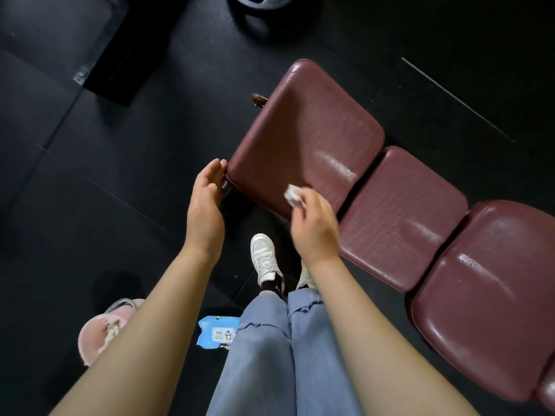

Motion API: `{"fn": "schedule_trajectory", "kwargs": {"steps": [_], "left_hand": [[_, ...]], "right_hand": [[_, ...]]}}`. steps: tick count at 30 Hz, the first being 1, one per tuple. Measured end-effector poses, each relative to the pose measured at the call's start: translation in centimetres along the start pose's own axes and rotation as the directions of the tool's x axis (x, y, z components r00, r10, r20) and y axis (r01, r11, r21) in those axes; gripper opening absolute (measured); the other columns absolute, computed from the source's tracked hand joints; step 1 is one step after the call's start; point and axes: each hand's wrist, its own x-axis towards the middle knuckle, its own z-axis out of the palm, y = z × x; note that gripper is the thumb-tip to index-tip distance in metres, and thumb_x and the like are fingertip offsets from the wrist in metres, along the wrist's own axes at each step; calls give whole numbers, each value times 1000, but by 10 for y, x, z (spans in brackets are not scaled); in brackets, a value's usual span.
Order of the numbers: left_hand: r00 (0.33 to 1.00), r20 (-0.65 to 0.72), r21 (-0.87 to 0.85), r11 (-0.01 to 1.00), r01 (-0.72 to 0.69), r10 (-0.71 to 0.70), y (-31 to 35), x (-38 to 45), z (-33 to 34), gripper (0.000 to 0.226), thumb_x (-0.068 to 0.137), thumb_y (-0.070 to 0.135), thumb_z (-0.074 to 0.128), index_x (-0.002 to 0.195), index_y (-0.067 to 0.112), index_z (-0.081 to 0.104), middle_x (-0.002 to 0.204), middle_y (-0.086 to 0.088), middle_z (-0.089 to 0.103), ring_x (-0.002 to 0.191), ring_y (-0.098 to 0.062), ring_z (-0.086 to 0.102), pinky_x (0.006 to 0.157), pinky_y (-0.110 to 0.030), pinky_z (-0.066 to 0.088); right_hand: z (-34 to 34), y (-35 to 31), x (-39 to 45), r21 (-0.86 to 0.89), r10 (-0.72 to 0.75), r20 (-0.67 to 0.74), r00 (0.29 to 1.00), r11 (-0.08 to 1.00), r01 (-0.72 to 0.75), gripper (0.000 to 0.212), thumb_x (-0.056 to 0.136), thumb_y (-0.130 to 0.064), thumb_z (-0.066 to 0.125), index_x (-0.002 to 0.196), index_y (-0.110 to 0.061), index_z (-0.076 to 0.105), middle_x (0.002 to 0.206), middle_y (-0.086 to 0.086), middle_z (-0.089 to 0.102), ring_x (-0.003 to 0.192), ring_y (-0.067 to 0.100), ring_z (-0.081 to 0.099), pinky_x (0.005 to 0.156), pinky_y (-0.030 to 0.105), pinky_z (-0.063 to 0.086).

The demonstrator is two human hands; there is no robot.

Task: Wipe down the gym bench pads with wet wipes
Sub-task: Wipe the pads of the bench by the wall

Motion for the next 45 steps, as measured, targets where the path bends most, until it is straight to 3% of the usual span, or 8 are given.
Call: {"fn": "schedule_trajectory", "kwargs": {"steps": [6,10,15,23,27,30,39,45], "left_hand": [[1000,5,-11,1000,0,0,-2,1,0,47,103,5,23,143,17,44,142,4,54,130,-3,51,107,-21,41],[1000,-8,-24,1000,-4,4,-1,2,-2,43,104,6,24,137,20,48,140,3,56,128,-5,53,103,-21,43],[1000,8,-11,1000,5,-5,0,4,-5,42,104,8,25,133,25,50,139,5,57,128,-5,53,108,-25,42],[1000,-19,-7,1000,-15,15,-1,3,-1,44,103,4,23,133,23,50,132,8,59,125,-3,55,102,-18,43],[999,-26,-22,999,-33,32,-1,4,-1,43,103,1,22,134,14,50,132,2,60,123,-5,57,98,-16,45],[999,-20,4,999,-42,43,0,5,-2,43,104,2,23,135,14,49,133,1,60,122,-4,57,95,-14,45],[998,-51,24,1000,-19,20,4,4,3,45,101,0,25,130,20,52,130,5,61,125,-5,55,105,-18,43],[999,-22,149,988,-41,44,4,5,3,44,101,2,31,135,21,53,133,8,58,124,0,53,102,-12,41]], "right_hand": [[-17,20,-29,41,584,-53,810,812,-582,17,97,-13,50,112,-9,59,108,11,65,100,33,58,73,33,38],[31,-53,33,104,111,-60,992,989,-104,13,88,-7,58,97,-3,66,91,13,70,82,36,64,73,37,44],[25,-48,80,-49,-364,67,929,929,368,21,89,-15,53,99,-6,69,86,10,69,75,33,65,67,40,50],[-24,22,14,-49,578,-88,811,811,-583,18,98,-13,48,112,-8,58,106,16,65,98,37,59,68,35,34],[24,-52,68,21,-17,-10,1000,1000,18,20,86,-8,50,98,-6,66,87,14,68,78,36,62,71,37,39],[32,-72,103,-83,-355,60,933,929,360,23,81,-13,48,94,-10,68,79,10,65,70,33,61,66,39,38],[-33,34,40,-112,594,-140,792,785,-609,16,97,-12,46,110,-7,55,106,18,65,98,39,58,69,37,34],[27,-65,115,-45,-183,18,983,982,184,26,81,-11,45,95,-4,65,86,16,67,79,38,63,71,40,48]]}}
